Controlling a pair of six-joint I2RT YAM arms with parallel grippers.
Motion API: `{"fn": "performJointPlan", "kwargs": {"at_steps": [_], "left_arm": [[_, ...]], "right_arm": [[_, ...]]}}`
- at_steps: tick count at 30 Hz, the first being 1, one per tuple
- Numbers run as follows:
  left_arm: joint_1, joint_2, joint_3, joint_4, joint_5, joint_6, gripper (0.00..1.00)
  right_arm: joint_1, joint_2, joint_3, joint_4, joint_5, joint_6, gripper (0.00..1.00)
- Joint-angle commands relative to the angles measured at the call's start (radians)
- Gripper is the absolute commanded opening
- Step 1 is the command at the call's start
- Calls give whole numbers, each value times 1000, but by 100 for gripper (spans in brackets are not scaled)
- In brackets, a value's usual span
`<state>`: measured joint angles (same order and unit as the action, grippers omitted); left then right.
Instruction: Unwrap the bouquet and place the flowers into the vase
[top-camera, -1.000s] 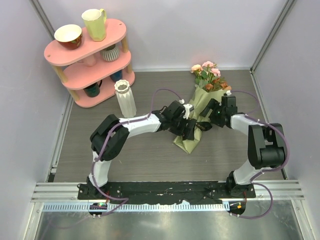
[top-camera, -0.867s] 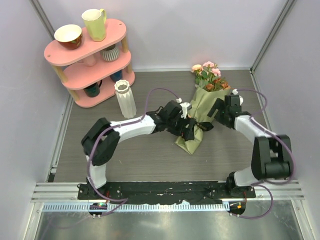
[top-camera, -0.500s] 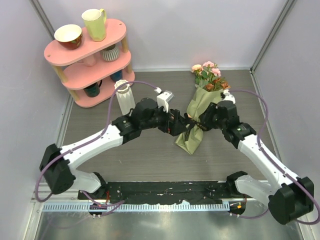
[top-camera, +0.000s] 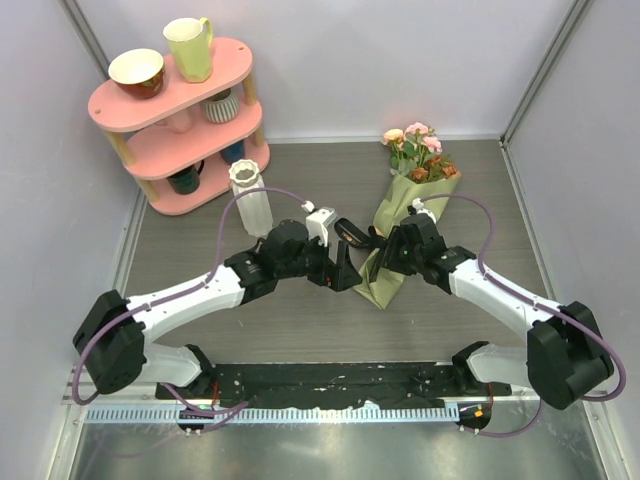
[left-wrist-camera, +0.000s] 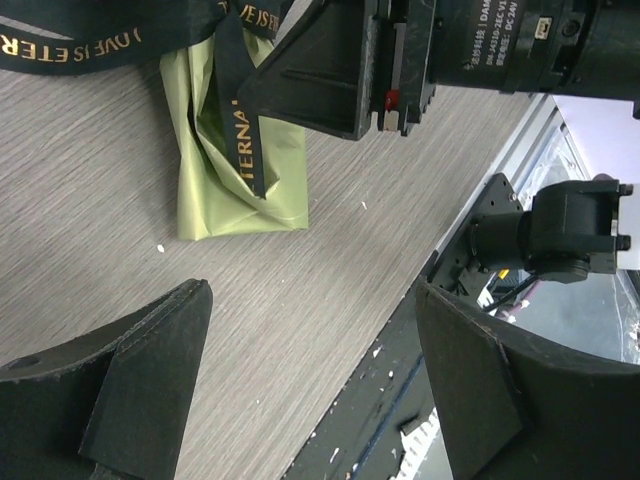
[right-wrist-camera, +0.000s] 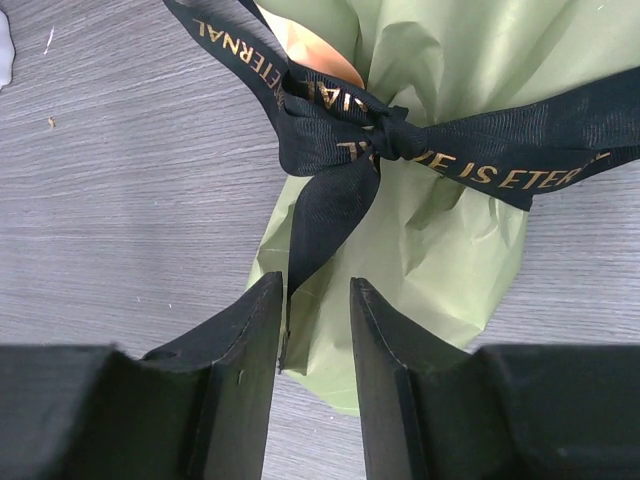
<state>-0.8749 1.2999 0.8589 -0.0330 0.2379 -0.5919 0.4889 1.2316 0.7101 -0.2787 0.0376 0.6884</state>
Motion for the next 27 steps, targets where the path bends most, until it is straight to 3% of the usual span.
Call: {"fn": "performJointPlan", "kwargs": {"at_steps": [1,3,6,10,14,16,19,27], "left_arm": [[4,56,28,100,20,-13,86],[2,99,45,99,17,-8,85],[4,139,54,102,-18,-5,85],[5,208,97,93,-71,15,80],[7,335,195,36,-146,46,77],[8,425,270,-31,-160,60,82],[17,521,339,-51,-176,66,81],[25,634,345,-15,-196,37,48]], "right_arm": [[5,11,-21,113,5,31,38],[4,29,-21,136,-1,36,38],[5,57,-15,154,-21,42,27],[5,28,-9,148,-25,37,1],[5,-99,5,96,-55,30,1],[5,-135,11,70,-53,28,1],[5,-179,25,42,-44,28,1],[5,-241,101,33,-47,37,1]]}}
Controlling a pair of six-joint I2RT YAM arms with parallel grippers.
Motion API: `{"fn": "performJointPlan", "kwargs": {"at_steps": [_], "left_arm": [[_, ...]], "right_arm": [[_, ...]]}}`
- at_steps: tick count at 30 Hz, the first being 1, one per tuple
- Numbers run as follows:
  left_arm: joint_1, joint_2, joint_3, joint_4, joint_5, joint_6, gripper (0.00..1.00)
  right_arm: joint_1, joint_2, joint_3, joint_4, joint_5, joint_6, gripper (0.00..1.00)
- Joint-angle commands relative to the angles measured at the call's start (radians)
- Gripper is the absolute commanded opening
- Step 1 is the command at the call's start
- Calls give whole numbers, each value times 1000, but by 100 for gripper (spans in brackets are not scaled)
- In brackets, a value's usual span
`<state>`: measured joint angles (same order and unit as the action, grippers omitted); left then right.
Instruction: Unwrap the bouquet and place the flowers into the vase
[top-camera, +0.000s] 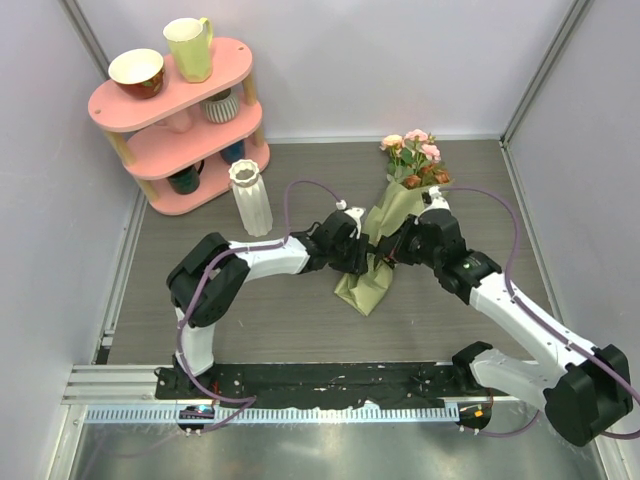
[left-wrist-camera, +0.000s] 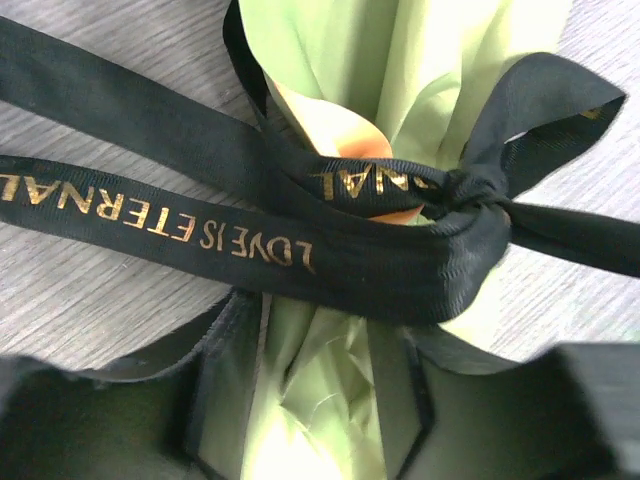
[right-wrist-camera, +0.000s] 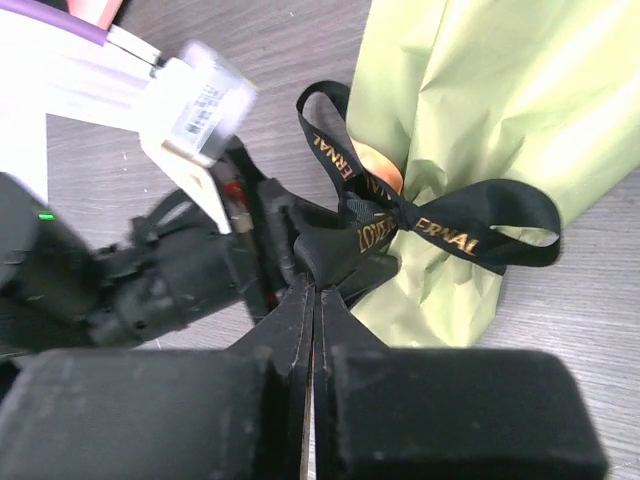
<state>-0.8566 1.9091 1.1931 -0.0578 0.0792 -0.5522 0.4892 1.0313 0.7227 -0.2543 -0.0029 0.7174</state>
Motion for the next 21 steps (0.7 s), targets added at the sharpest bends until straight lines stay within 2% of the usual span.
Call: {"fn": "performJointPlan", "kwargs": {"at_steps": [1,6,12,16,21], "left_arm": [[7,31,10,-2,-48,-2,43],[5,21,-36,24,-61,-14,36],[7,13,-53,29,-67,-18,34],[7,-2,-64,36,-65,-23,33],[8,-13,-66,38,-64,-22,34]], "right_arm": [[5,-49,101,4,-2,7,1],[5,-79,255,-78,67,-48,1],[5,-163,392,-154,144,-93,1],[5,-233,406,-210,197,-101,1],[3,-370,389,-327,397,-133,1]]}}
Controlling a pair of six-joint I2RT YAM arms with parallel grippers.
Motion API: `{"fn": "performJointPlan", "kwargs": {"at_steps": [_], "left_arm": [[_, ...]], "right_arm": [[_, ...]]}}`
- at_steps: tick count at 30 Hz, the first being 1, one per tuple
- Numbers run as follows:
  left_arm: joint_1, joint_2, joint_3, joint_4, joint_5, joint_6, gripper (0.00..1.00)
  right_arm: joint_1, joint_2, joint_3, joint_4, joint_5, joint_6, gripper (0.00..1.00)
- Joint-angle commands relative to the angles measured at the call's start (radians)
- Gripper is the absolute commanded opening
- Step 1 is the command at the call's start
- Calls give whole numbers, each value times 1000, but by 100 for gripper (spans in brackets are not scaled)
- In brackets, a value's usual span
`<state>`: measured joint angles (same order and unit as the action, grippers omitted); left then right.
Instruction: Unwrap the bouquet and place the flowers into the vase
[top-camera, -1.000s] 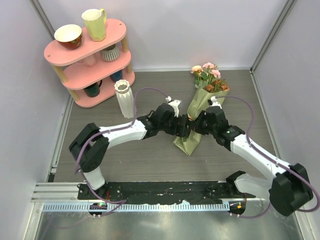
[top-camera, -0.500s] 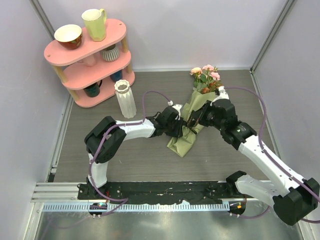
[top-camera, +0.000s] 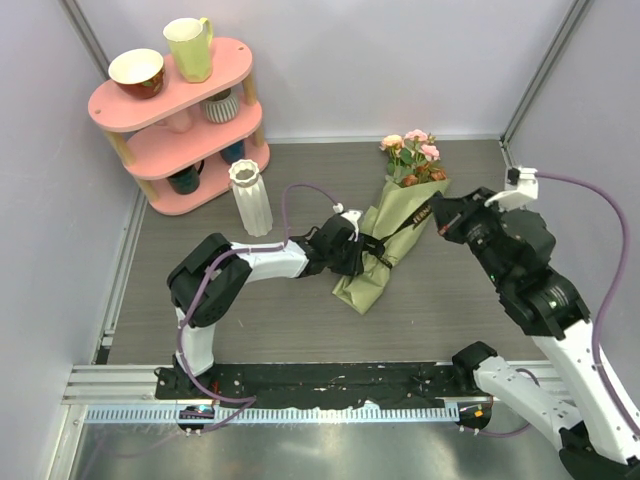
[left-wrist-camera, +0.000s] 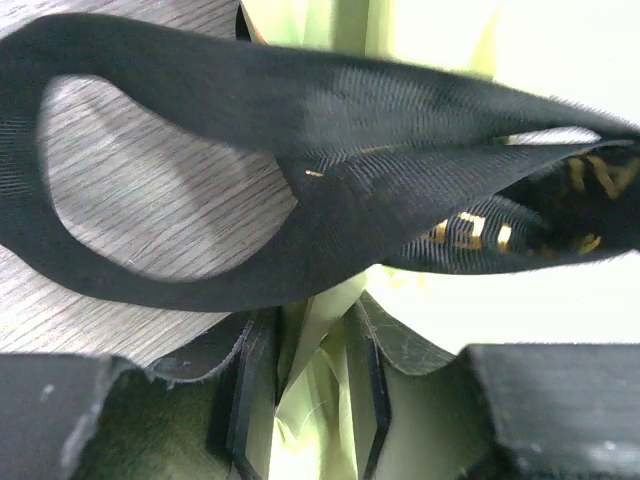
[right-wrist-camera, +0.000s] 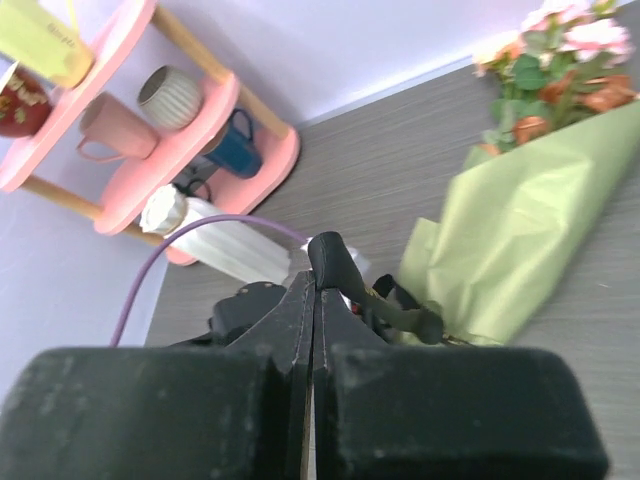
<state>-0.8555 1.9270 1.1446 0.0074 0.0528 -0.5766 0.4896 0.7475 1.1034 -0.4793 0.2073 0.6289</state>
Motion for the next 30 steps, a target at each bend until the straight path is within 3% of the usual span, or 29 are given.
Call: {"fn": "performJointPlan", "kwargs": {"at_steps": [1,5,9,14,21,27,30], "left_arm": [[6,-33,-17,-27,-34,3,34],[7,-72,-28,-26,-19,0,40],[7,-161,-58,-17,21,3,70],[7,-293,-101,-26,96,6,87],[7,-489,-138,-70,101,-5,86],[7,-531,-108,-107,81,-20,83],[10,-504,-54,-179,85,-19,82]], "right_arm": [[4,-108,4,-113,211,-52,1],[4,-163,-45,-189,233,-31,2],[4,-214,-213,-222,103,58,1],[4,-263,-410,-232,-71,85,1],[4,-159,-435,-197,-307,29,2],[4,-85,-553,-52,-469,80,1],[4,-10,-547,-28,-433,57,23]]}}
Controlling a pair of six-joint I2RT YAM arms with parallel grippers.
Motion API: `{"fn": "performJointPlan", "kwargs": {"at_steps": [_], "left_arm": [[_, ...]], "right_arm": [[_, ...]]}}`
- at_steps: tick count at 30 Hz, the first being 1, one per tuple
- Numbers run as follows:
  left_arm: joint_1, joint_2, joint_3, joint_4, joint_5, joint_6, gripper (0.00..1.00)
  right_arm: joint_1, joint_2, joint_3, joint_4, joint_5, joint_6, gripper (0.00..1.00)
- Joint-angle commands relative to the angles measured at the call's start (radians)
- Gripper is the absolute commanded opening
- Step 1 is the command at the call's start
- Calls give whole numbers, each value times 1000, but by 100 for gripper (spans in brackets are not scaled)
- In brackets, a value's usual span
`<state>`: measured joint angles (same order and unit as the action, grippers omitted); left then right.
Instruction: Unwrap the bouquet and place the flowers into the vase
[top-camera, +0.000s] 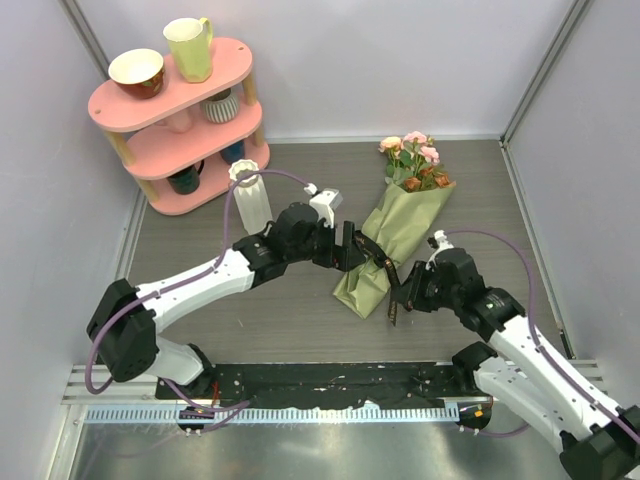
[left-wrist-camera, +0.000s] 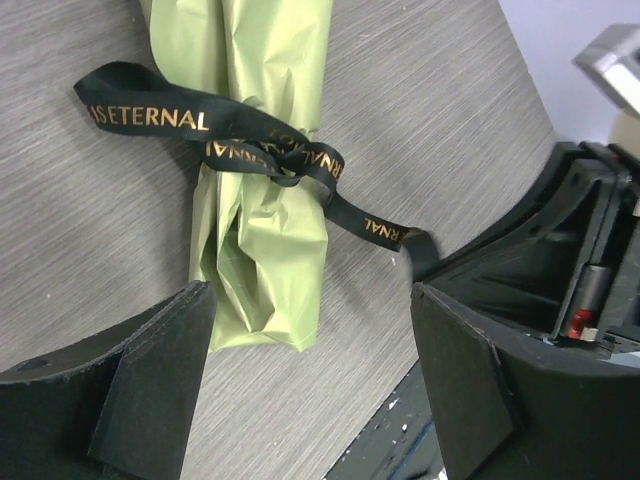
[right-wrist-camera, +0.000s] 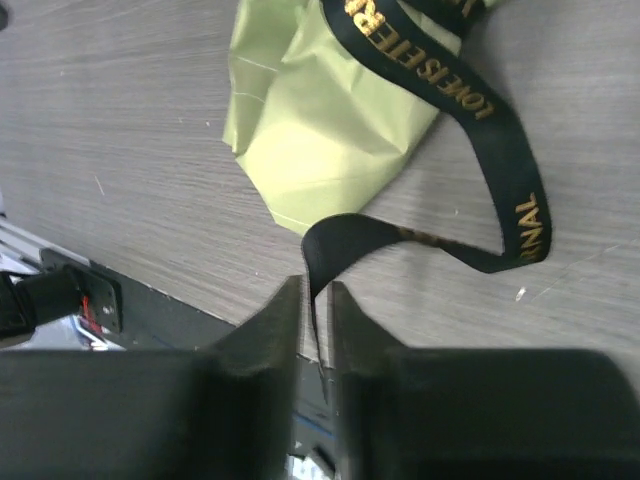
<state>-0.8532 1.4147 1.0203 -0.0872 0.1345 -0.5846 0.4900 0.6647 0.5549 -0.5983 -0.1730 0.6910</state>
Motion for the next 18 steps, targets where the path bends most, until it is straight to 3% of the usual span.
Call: {"fn": "performJointPlan", "kwargs": {"at_steps": [1,4,5,11,18], "left_arm": [[8,10,73,-92,11,-12,82],[8,-28,47,-85,20,-14,81],[8,-61,37,-88,20,-12,81],[8,-186,-14,-169,4,22,81],[6,-397,-109,-184,-38,8,81]], "right_arm": [[4,108,26,74,-33,-21,41],[4,278,172,65,41,-100,61],[-1,323,256,63,62,-149,63],[-5,669,519,97,214,-309,63],[57,923,701,138,283,-491,54]]}}
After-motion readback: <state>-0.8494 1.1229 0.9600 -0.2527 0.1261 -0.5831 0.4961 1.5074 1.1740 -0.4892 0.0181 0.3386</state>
